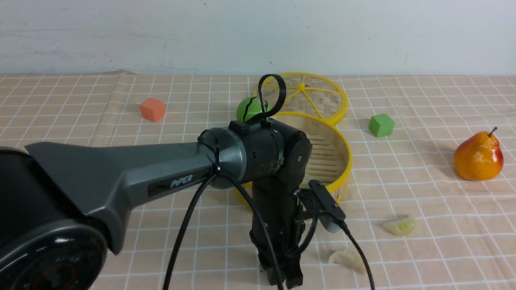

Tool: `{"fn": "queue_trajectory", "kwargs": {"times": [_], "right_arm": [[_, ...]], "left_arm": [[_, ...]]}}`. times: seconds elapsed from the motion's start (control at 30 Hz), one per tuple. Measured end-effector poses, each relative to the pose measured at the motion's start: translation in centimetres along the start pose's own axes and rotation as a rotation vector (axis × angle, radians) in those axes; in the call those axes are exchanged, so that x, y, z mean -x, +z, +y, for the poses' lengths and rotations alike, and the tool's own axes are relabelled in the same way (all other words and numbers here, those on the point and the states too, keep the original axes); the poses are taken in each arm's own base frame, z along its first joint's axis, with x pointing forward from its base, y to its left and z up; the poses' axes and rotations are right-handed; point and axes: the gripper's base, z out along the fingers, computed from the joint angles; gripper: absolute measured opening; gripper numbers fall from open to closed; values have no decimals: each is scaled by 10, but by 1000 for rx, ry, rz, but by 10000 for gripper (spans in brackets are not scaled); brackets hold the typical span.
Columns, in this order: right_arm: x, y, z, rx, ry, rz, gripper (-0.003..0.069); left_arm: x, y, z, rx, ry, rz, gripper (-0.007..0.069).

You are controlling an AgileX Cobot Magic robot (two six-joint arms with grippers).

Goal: Put the dumplings into the steamer on the table with the brown tablecloth.
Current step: 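Reach for and grasp a dumpling on the table with the left gripper, then place the dumpling into the bamboo steamer basket with the left gripper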

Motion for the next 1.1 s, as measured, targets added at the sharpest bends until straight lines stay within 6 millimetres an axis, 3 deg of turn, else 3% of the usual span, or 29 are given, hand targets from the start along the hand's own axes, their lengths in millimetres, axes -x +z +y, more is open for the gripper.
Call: {"fn": "queue_trajectory", "kwargs": {"times": [0.17, 0.27, 0.3, 0.37, 0.47, 0.5, 0.57, 0.67, 0.8, 0.97, 1.1], "right_arm": [[0, 0, 0, -2, -1, 0, 88], [0, 0, 0, -4, -1, 0, 91], [0, 0, 0, -4, -1, 0, 92], [0, 0, 0, -4, -1, 0, 93], [0, 0, 0, -3, -1, 1, 95], [0, 1, 0, -2, -1, 3, 95], [2, 3, 1, 9, 13, 13, 95], [5, 8, 1, 15, 30, 37, 95], [11, 19, 1, 18, 39, 85, 97], [16, 28, 1, 19, 52, 124, 97], [18, 32, 1, 19, 52, 138, 99]], "left_arm": [[13, -27, 3, 11, -66, -26, 192], [20, -57, 5, 55, -118, -103, 192], [21, -77, 6, 84, -155, -151, 192], [22, -99, 11, 112, -218, -212, 192], [19, -134, 29, 142, -375, -323, 192], [17, -134, 32, 144, -383, -323, 192], [10, -145, 59, 154, -546, -372, 192], [5, -137, 90, 162, -688, -413, 192], [5, -100, 130, 172, -803, -440, 192], [10, -55, 153, 175, -853, -441, 192], [12, -39, 159, 175, -860, -437, 192]]}}
